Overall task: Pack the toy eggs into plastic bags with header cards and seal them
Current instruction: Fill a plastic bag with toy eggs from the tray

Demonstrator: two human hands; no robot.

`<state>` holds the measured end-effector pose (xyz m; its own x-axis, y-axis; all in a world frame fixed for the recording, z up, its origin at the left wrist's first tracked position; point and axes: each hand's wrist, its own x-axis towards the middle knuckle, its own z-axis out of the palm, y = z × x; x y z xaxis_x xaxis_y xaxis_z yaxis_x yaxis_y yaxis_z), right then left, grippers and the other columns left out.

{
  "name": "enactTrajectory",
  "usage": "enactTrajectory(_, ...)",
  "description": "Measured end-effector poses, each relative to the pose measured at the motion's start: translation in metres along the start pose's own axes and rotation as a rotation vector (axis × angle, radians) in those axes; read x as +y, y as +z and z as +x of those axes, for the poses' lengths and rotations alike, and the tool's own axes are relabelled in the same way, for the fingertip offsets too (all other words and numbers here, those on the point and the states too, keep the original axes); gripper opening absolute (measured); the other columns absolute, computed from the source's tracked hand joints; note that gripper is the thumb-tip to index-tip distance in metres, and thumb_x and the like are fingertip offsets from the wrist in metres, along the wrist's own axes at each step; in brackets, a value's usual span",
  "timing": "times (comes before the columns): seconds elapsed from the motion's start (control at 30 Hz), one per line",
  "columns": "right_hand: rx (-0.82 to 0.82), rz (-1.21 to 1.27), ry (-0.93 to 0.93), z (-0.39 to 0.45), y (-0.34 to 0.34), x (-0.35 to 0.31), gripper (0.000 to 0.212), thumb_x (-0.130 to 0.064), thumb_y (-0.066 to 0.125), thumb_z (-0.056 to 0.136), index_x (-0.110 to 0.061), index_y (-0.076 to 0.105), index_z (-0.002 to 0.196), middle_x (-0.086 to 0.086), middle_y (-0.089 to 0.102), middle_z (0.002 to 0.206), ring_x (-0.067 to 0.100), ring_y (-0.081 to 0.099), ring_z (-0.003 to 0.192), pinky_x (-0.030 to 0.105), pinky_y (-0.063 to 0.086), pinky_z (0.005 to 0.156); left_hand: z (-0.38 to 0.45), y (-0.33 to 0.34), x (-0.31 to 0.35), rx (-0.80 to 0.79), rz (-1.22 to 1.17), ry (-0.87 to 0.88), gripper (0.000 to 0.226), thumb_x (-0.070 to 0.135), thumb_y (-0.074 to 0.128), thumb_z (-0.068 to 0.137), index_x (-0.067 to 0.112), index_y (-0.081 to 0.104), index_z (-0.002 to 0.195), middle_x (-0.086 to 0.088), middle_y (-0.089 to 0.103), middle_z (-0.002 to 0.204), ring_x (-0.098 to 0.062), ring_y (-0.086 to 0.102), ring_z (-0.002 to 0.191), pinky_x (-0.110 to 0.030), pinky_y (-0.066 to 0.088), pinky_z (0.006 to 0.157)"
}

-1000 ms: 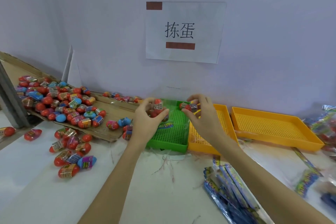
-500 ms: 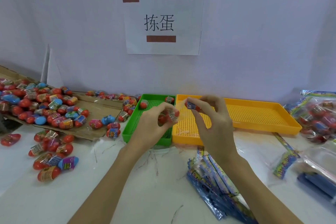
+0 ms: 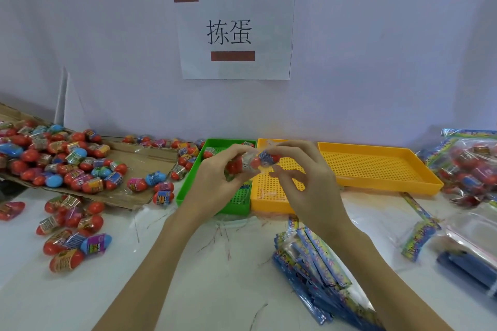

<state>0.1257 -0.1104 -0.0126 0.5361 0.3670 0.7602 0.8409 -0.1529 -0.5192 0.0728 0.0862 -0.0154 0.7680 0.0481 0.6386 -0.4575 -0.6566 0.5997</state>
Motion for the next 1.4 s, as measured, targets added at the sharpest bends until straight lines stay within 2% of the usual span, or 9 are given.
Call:
enactTrajectory(0.17,-0.061,-0.019,-0.014,0.002,-0.003,-0.005,0.042,-0.01,0.071,0.096,-0.018,0.064,0.137,0.0,0.058,0.134,0.011,0.064,0.111,0.012,0.054,0.086,0.001,0.002,0.009,0.005,-0.137,-0.068,0.038,0.02,0.08,0.09,0.026,0.066,0.124,0.02,0.071,0.107,-0.003,0.072,0.095,-0.011,0.053,0.079)
enactTrajectory(0.33,-0.127,-0.025,-0.017,0.009,-0.015,-0.005,0.039,-0.017,0.067,0.098,-0.02,0.064,0.137,-0.003,0.055,0.131,0.009,0.058,0.112,0.017,0.055,0.081,0.001,0.007,0.024,-0.03,-0.358,-0.206,0.036,0.025,0.08,0.09,0.026,0.068,0.124,0.008,0.076,0.105,-0.014,0.075,0.094,-0.022,0.059,0.076)
enactTrajectory(0.53,-0.155,0.132,0.152,0.013,-0.029,-0.002,0.03,-0.013,0.072,0.094,-0.019,0.073,0.124,-0.003,0.063,0.114,0.018,0.063,0.091,0.018,0.053,0.073,0.002,0.003,0.033,-0.244,-0.559,-0.437,0.042,0.053,0.056,0.099,0.022,0.069,0.124,-0.002,0.079,0.11,-0.017,0.076,0.093,-0.024,0.06,0.071)
enactTrajectory(0.8,-0.218,0.262,0.449,0.009,-0.027,0.001,0.011,-0.026,0.073,0.094,-0.024,0.078,0.103,-0.016,0.075,0.087,0.0,0.067,0.078,0.016,0.051,0.066,0.002,0.01,0.03,-0.145,-0.542,-0.558,0.034,0.048,0.066,0.093,0.02,0.074,0.11,-0.007,0.08,0.096,-0.02,0.077,0.086,-0.029,0.06,0.073)
enactTrajectory(1.03,-0.23,0.096,0.236,0.011,-0.027,0.001,0.016,-0.013,0.071,0.097,-0.022,0.073,0.109,-0.018,0.074,0.105,0.003,0.068,0.105,0.028,0.056,0.081,0.003,0.012,0.029,-0.177,-0.726,-0.651,0.039,0.035,0.081,0.083,0.015,0.067,0.113,-0.016,0.079,0.104,-0.028,0.076,0.09,-0.037,0.06,0.07)
enactTrajectory(1.17,0.066,-0.035,0.191,0.007,-0.019,-0.006,0.035,-0.024,0.074,0.095,-0.026,0.064,0.128,-0.014,0.068,0.123,0.005,0.066,0.104,0.022,0.054,0.081,0.002,0.012,0.027,-0.15,-0.861,-0.688,0.03,0.027,0.076,0.09,0.013,0.063,0.113,-0.023,0.075,0.11,-0.03,0.07,0.092,-0.037,0.06,0.072)
enactTrajectory(1.23,0.178,-0.065,0.266,0.006,-0.017,-0.007,0.045,-0.033,0.077,0.091,-0.026,0.06,0.131,-0.013,0.065,0.123,0.004,0.064,0.104,0.016,0.054,0.08,0.003,0.014,0.027,-0.098,-0.867,-0.661,0.026,0.027,0.075,0.09,0.014,0.065,0.11,-0.019,0.076,0.109,-0.027,0.072,0.092,-0.033,0.06,0.069)
enactTrajectory(1.3,0.089,0.126,0.508,0.008,-0.019,-0.007,0.049,-0.045,0.078,0.083,-0.029,0.063,0.127,-0.015,0.071,0.111,0.003,0.068,0.101,0.016,0.057,0.075,0.004,0.015,0.027,-0.077,-0.866,-0.626,0.026,0.025,0.077,0.087,0.012,0.069,0.108,-0.018,0.076,0.111,-0.024,0.074,0.096,-0.03,0.06,0.071)
enactTrajectory(1.4,-0.002,0.434,0.734,0.005,-0.018,0.001,0.021,-0.038,0.079,0.085,-0.023,0.078,0.101,-0.005,0.078,0.092,0.016,0.074,0.095,0.023,0.06,0.075,0.004,0.016,0.025,-0.077,-0.794,-0.609,0.031,0.029,0.078,0.084,0.011,0.075,0.11,-0.014,0.075,0.114,-0.024,0.074,0.105,-0.037,0.063,0.079)
